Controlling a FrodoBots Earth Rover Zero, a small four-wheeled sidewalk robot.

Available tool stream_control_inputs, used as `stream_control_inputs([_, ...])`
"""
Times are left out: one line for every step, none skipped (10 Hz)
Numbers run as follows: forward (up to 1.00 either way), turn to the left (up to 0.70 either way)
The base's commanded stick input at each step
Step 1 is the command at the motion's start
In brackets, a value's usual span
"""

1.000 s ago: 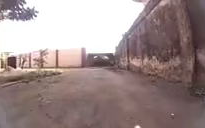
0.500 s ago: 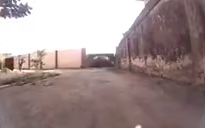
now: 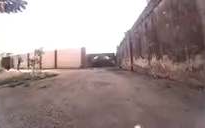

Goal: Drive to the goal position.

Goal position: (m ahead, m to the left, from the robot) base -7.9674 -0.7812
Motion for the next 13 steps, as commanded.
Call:
stream_control_inputs([0.70, 0.00])
stream_control_inputs([0.70, 0.00])
stream_control_inputs([0.70, 0.00])
stream_control_inputs([0.70, 0.00])
stream_control_inputs([0.70, 0.00])
stream_control_inputs([0.70, 0.00])
stream_control_inputs([0.70, 0.00])
stream_control_inputs([0.70, 0.00])
stream_control_inputs([0.70, 0.00])
stream_control_inputs([0.70, 0.00])
stream_control_inputs([0.70, 0.00])
stream_control_inputs([0.70, 0.00])
stream_control_inputs([0.70, 0.00])
